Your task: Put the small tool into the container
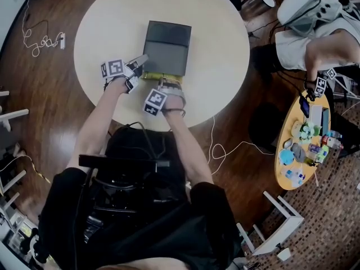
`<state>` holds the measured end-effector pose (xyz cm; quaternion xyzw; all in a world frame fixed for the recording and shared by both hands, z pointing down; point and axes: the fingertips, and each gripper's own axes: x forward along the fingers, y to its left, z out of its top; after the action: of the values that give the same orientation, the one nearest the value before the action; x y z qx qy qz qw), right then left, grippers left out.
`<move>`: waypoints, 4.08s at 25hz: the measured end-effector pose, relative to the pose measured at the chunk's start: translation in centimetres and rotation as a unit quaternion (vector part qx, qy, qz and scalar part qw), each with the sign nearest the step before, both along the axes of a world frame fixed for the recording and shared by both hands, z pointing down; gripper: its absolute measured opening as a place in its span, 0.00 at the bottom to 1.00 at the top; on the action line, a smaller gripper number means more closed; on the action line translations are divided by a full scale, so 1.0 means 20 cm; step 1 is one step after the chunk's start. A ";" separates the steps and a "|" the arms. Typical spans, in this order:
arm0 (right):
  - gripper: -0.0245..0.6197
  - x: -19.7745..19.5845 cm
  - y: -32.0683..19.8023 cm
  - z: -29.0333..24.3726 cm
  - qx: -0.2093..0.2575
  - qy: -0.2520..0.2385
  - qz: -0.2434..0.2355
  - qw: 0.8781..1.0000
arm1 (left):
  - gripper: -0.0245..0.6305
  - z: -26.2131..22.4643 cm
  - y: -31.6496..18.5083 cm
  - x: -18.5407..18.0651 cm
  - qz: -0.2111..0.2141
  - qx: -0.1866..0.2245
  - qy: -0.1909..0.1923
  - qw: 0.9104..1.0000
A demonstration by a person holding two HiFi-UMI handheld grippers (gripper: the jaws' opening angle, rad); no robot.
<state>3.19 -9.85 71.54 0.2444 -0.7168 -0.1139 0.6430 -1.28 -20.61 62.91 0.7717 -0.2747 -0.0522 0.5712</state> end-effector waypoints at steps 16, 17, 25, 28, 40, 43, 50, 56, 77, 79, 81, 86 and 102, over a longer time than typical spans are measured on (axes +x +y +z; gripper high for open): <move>0.10 0.01 -0.11 -0.01 0.014 0.004 0.011 1.000 | 0.07 0.00 -0.01 0.00 -0.002 0.000 -0.006 1.000; 0.10 0.01 -0.11 -0.01 0.016 0.004 0.011 1.000 | 0.07 0.00 -0.01 0.00 -0.001 0.001 -0.006 1.000; 0.10 0.01 -0.11 0.00 0.011 0.008 0.002 1.000 | 0.07 0.01 0.00 0.00 -0.001 0.000 -0.007 1.000; 0.10 0.00 -0.11 0.00 0.010 0.009 0.000 1.000 | 0.07 0.01 0.00 0.00 -0.001 -0.001 -0.007 1.000; 0.12 0.02 -0.11 -0.01 0.040 0.026 -0.002 0.999 | 0.07 0.00 -0.01 0.00 -0.003 0.004 -0.008 1.000; 0.13 0.03 -0.10 -0.07 0.056 0.030 0.008 0.998 | 0.07 0.00 -0.01 0.00 -0.003 0.002 -0.008 1.000; 0.14 0.11 0.04 -0.19 0.003 -0.126 0.144 0.981 | 0.07 0.00 -0.02 0.00 -0.007 0.001 0.008 1.000; 0.11 0.22 0.34 -0.33 -0.079 -0.398 0.339 0.849 | 0.07 -0.09 0.12 -0.03 0.024 0.027 0.030 0.999; 0.01 0.20 0.64 -0.98 -0.055 -0.704 0.399 0.585 | 0.07 -0.42 0.69 -0.53 -0.025 0.100 0.142 0.985; 0.01 0.20 0.60 -1.11 -0.047 -0.721 0.366 0.586 | 0.07 -0.49 0.72 -0.52 -0.029 0.117 0.135 0.984; 0.01 0.24 0.63 -1.20 -0.041 -0.744 0.340 0.573 | 0.07 -0.55 0.78 -0.48 -0.031 0.127 0.130 0.983; 0.01 0.44 0.84 -1.27 -0.057 -0.804 0.312 0.503 | 0.07 -0.65 1.11 -0.28 -0.048 0.135 0.133 0.981; 0.01 0.50 1.14 -1.34 -0.104 -0.864 0.234 0.434 | 0.07 -0.92 1.62 -0.17 -0.046 0.159 0.076 0.983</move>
<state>13.13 13.01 44.74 0.3052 -0.8211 0.3869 -0.2880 -4.76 11.75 44.53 0.8333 -0.2537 -0.1797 0.4571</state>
